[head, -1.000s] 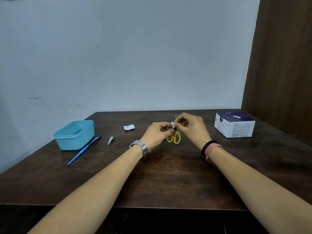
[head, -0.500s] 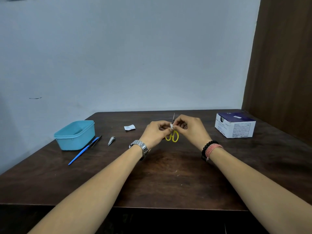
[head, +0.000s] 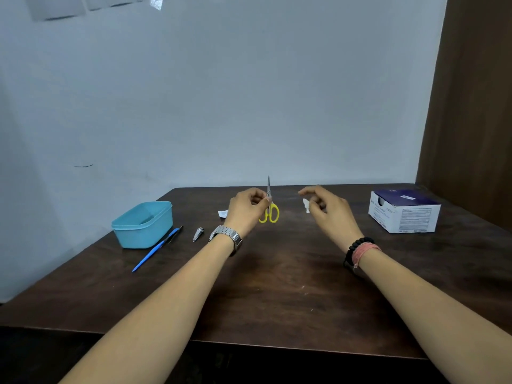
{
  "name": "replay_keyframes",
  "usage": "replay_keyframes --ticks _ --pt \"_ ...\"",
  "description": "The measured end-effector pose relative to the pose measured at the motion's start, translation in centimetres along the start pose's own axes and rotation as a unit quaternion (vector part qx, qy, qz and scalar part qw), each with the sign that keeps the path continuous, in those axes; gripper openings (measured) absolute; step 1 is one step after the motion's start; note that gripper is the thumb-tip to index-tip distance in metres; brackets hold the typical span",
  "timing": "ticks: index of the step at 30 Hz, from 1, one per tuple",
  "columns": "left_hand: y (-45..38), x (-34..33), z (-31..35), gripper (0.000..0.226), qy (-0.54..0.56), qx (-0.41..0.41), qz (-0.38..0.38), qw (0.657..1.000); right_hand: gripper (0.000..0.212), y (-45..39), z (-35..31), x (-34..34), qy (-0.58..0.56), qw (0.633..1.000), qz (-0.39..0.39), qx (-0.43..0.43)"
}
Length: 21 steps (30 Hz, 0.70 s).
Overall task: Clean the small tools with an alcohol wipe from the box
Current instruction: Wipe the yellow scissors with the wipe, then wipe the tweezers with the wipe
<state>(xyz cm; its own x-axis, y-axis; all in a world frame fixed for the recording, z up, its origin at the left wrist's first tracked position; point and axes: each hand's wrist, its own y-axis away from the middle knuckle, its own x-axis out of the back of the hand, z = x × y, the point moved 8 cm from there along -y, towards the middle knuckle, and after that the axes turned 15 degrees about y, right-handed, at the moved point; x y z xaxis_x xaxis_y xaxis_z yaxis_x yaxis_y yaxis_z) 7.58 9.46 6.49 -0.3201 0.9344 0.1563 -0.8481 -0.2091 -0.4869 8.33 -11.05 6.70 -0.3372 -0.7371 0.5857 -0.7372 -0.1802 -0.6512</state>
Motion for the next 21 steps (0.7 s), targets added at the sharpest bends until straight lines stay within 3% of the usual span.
replay_keyframes --ticks 4,9,14,21 --pt "-1.5 4.4 2.2 0.01 -0.074 -0.013 0.018 0.997 0.019 0.0 0.6 -0.7 0.006 1.0 -0.025 -0.016" --pt "-2.5 14.6 5.8 0.008 -0.259 -0.053 0.064 0.962 0.011 -0.2 1.0 -1.5 0.006 0.999 -0.035 -0.02" --pt "-2.7 24.4 4.6 0.01 -0.361 0.044 0.09 0.927 0.014 0.0 0.3 -2.2 -0.008 0.999 -0.053 -0.005" --pt "-2.2 25.9 0.9 0.009 -0.406 0.119 0.042 0.905 0.018 0.3 -0.6 -1.7 0.028 0.998 -0.057 0.03"
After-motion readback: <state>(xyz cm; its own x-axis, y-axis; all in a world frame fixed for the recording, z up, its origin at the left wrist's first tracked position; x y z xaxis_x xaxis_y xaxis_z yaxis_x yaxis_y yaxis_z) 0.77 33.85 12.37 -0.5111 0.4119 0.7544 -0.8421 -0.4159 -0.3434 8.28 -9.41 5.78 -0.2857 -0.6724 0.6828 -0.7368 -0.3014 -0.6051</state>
